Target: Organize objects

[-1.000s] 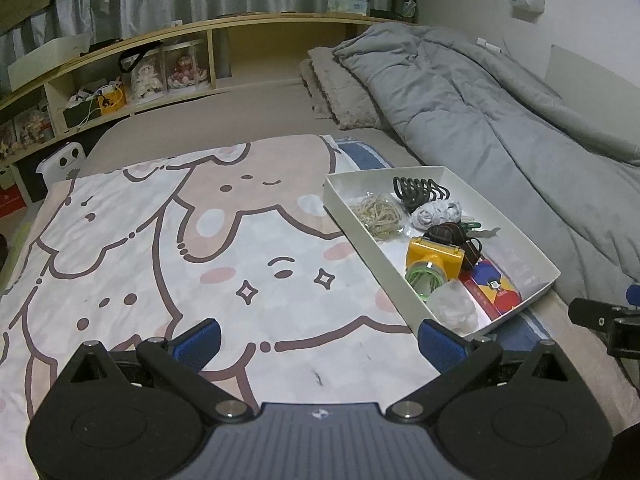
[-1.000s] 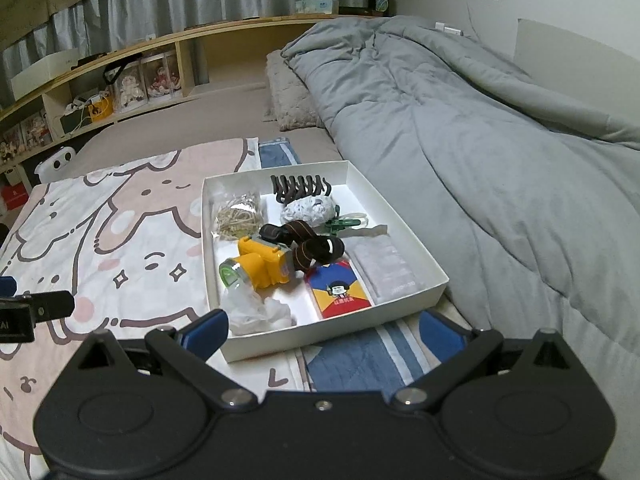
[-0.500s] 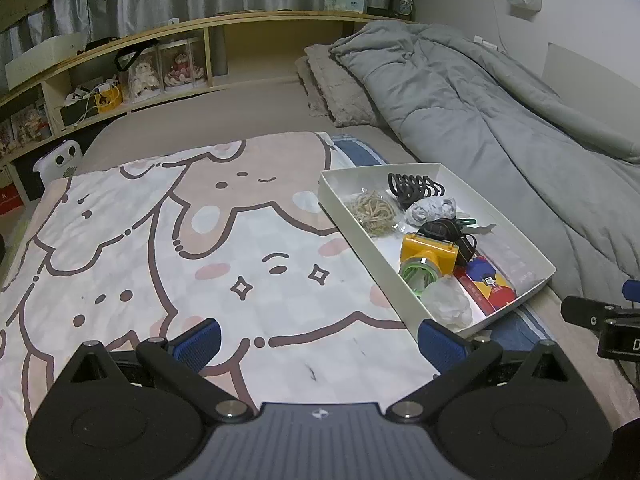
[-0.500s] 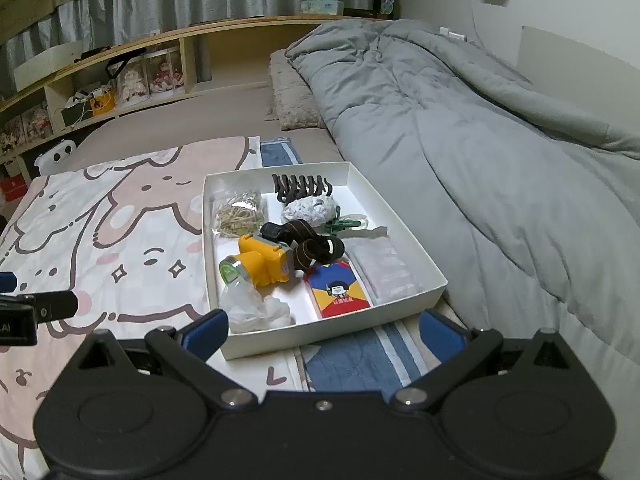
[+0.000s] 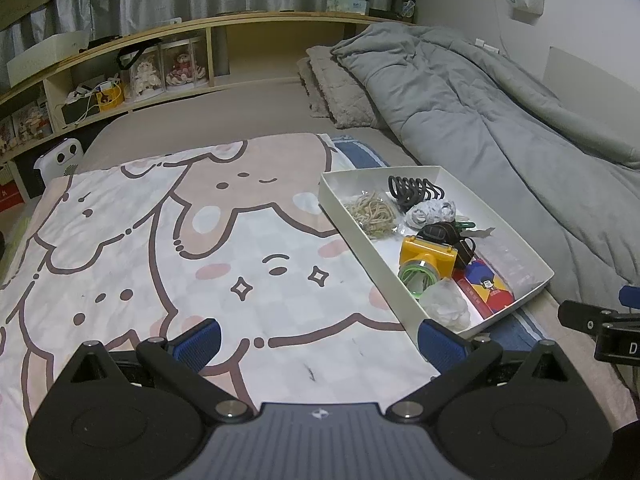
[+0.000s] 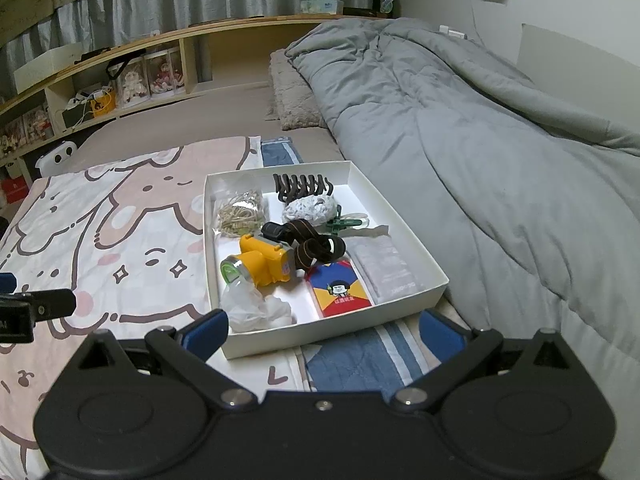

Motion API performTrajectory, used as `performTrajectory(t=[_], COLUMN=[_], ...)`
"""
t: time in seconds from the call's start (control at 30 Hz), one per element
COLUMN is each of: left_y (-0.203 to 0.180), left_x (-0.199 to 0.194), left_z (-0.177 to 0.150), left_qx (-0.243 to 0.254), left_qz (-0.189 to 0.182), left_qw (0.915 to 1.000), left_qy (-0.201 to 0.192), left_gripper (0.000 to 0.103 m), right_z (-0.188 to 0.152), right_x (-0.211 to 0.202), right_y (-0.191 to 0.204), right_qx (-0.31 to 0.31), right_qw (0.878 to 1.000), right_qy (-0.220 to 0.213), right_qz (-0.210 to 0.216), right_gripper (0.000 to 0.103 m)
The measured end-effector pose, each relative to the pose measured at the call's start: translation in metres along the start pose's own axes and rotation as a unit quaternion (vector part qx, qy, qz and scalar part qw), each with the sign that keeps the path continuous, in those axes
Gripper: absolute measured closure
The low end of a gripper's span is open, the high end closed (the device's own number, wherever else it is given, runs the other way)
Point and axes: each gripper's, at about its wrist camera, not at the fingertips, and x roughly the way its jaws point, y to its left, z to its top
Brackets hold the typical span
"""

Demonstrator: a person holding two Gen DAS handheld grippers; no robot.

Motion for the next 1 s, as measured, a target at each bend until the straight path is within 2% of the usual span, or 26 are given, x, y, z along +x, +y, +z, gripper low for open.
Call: performTrajectory(t=[1.0], left_y=[-0.0024], left_x=[-0.0021], left_z=[0.0001], left_qx=[-0.004], left_qz=[-0.001], left_qw=[1.0], left_qy=[0.001], left_gripper=[0.0], right_z=[0.0], right_x=[0.0007], right_y=[-0.0006], right_qx=[0.001], right_qw=[1.0], right_qy=[0.001], right_qz=[0.0], right_gripper=[0.0])
